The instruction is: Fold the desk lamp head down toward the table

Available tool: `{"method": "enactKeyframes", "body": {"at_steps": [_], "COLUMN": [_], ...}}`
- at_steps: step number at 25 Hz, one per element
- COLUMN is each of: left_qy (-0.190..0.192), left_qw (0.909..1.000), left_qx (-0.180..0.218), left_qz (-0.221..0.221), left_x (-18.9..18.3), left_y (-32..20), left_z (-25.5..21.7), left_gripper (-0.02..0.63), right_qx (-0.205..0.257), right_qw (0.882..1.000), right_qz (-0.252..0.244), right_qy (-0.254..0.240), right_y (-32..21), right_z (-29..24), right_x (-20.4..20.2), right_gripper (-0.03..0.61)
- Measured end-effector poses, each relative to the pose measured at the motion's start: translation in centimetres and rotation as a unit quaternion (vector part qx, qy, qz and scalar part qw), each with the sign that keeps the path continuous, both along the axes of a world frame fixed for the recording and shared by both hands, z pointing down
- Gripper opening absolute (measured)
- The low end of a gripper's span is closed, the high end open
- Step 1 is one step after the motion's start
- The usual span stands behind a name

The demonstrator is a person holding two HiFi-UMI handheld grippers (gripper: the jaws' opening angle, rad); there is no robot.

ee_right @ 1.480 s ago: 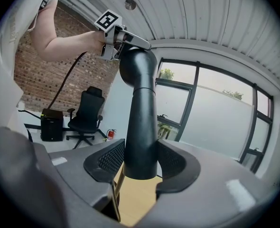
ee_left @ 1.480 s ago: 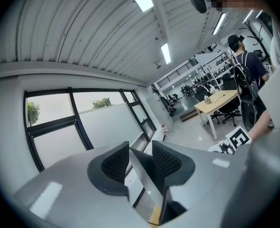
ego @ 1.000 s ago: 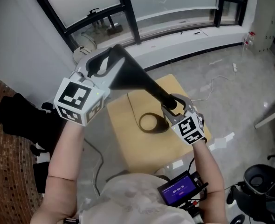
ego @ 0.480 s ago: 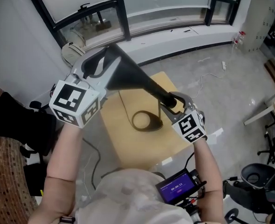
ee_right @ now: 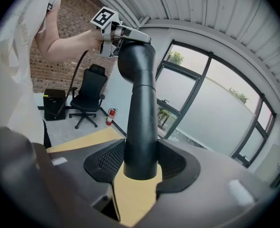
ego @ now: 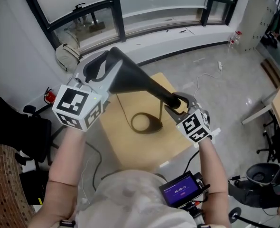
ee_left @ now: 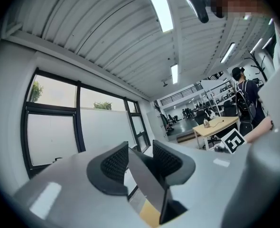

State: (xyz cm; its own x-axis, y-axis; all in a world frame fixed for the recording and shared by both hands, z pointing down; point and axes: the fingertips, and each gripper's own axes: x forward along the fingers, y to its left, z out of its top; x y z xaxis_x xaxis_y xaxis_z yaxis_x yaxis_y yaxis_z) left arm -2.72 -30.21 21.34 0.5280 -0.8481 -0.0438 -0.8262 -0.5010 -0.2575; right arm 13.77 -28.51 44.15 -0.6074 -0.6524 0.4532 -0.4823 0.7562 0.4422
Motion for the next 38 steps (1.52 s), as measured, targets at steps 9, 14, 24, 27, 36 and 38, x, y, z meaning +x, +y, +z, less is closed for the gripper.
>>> {"method": "enactKeyframes", "body": {"at_steps": [9, 14, 24, 27, 36, 38], "left_qy": [0.032, 0.051, 0.072, 0.076, 0.093, 0.098], "left_qw": [0.9994, 0.9983, 0.9966, 0.9959, 0.9931, 0.9925], "left_qx": [-0.01, -0.027, -0.041, -0.048, -0.07, -0.073], "left_qz": [0.005, -0.002, -0.004, -0.009, -0.009, -0.007], "left_x": [-1.1, -2.1, -3.4, -3.9, -4.6, -4.5], "left_y": [0.3, -0.2, -0.3, -0.5, -0.7, -0.8], "left_z": [1.5, 2.6, 4.5, 5.1, 6.9, 7.1], "left_gripper": [0.161, 0.163, 0.166, 0.167, 0.172, 0.173], "right_qx": [-0.002, 0.002, 0.006, 0.009, 0.012, 0.013], "right_qw": [0.999, 0.998, 0.995, 0.993, 0.989, 0.989], "right_qz": [0.007, 0.008, 0.014, 0.014, 0.013, 0.014], "right_qy": [0.034, 0.063, 0.1, 0.115, 0.144, 0.148], "right_y": [0.5, 0.4, 0.5, 0.3, 0.4, 0.4], "right_z": [0.1, -0.8, -0.9, -1.1, -1.6, -1.8], "right_x": [0.6, 1.1, 1.4, 1.5, 2.0, 2.1], "right_gripper": [0.227, 0.227, 0.227, 0.225, 0.225, 0.225]}}
